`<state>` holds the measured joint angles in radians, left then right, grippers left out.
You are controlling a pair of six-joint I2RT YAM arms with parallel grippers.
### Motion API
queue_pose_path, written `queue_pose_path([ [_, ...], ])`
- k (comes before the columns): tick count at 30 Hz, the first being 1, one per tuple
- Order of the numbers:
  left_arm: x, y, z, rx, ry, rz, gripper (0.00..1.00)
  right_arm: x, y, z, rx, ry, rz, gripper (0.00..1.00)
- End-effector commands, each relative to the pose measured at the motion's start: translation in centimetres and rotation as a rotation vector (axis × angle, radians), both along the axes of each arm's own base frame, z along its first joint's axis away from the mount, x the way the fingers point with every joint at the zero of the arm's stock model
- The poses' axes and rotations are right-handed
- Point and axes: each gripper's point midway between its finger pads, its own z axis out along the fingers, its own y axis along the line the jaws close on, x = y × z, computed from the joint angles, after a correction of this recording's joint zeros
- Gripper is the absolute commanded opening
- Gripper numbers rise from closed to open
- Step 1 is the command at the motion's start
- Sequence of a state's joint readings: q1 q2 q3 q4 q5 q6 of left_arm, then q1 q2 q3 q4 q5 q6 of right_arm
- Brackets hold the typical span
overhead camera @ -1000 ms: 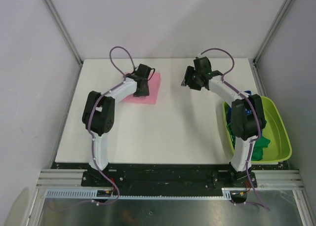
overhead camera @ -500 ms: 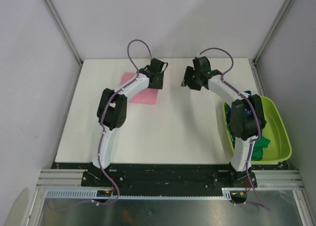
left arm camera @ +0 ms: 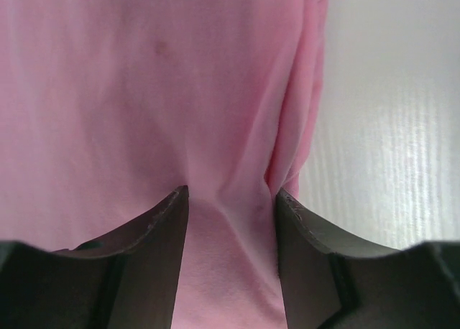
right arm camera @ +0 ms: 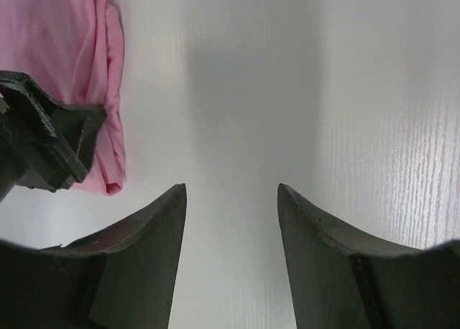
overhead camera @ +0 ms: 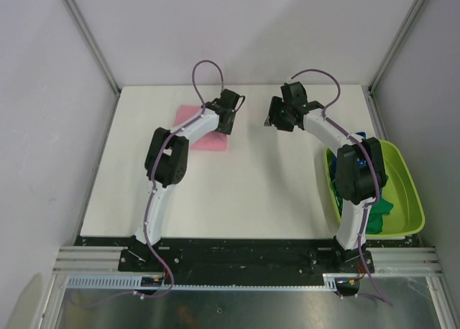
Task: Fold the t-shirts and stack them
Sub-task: Put the neatly folded tshirt into the corner of the board with the left arm
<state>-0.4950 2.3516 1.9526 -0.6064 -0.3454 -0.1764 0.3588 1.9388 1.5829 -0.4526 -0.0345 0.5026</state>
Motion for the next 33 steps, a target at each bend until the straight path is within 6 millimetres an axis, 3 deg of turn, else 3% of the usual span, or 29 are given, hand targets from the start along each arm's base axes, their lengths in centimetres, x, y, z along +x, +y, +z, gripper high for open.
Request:
queue_pose_path([
  [1, 2.0, 4.9, 2.4, 0.104, -0.052, 0.026, 0.54, 0.3, 0.4, 2.3, 0.004, -0.045, 0.01, 0.58],
  [17, 8.8, 15.4, 2.1, 0.071, -0.059, 0.009, 0.54, -1.0, 1.1, 1.1, 0.017, 0.003, 0.033, 0.58],
  [22, 9.3, 19.0, 2.3, -0.021, -0.055, 0.034, 0.54, -1.2, 1.6, 0.2, 0.025, 0.025, 0.042, 0.58],
  [25, 8.6, 20.0, 2.6, -0.075, -0.044, 0.032, 0.54, -1.1, 2.0, -0.3, 0.027, 0.032, 0.048, 0.58],
  [33, 5.4, 18.1, 2.7, -0.095, 0.014, -0.025, 0.55, -1.5, 2.7, -1.2, 0.03, 0.052, 0.06, 0.57],
])
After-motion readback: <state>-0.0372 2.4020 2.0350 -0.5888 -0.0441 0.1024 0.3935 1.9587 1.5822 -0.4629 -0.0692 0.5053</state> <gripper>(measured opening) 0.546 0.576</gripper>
